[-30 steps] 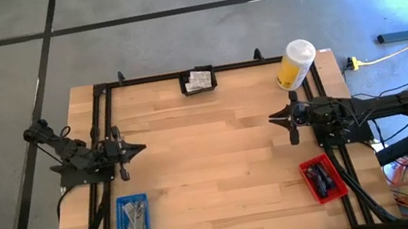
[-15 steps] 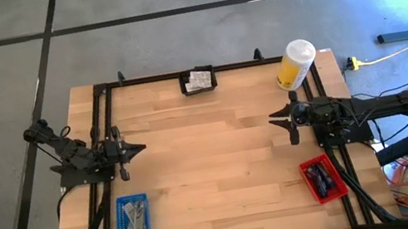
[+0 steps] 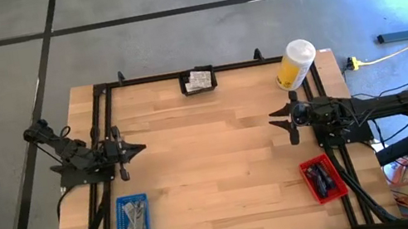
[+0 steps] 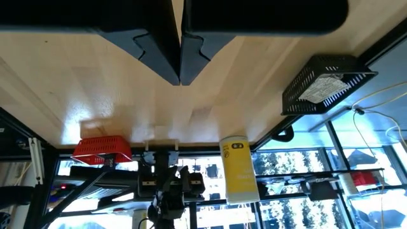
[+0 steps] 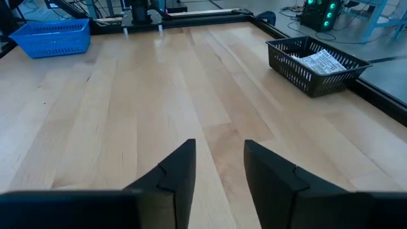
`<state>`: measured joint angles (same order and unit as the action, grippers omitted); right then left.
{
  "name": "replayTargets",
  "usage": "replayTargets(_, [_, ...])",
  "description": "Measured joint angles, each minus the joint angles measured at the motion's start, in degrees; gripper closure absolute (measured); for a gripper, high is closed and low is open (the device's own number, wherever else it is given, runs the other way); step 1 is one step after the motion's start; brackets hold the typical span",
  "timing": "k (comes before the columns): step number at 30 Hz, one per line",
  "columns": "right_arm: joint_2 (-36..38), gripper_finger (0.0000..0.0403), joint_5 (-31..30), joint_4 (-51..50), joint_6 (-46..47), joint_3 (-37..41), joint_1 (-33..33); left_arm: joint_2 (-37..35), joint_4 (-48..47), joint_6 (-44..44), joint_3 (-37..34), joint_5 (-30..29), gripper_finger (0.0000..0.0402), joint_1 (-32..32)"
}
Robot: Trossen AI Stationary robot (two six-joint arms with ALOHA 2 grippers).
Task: Pick & Place Travel size toiletries
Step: Return to Home Position
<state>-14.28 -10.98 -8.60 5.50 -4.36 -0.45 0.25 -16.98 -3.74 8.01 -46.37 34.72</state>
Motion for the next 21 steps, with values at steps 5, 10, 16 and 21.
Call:
replayTargets(5, [0.0, 0.0261, 0.0, 0.0, 0.0, 0.0, 0.0, 0.0, 0.0, 0.0, 0.0, 0.0, 0.0400, 0.0])
replayTargets(10, [0.0, 0.0254, 0.0, 0.0, 0.0, 0.0, 0.0, 0.0, 0.0, 0.0, 0.0, 0.0, 0.0400, 0.0])
replayTargets(16, [0.0, 0.0246, 0.0, 0.0, 0.0, 0.0, 0.0, 0.0, 0.0, 0.0, 0.0, 0.0, 0.0400, 0.0])
replayTargets(21, [0.0, 0.0240, 0.0, 0.0, 0.0, 0.0, 0.0, 0.0, 0.0, 0.0, 0.0, 0.0, 0.0400, 0.0])
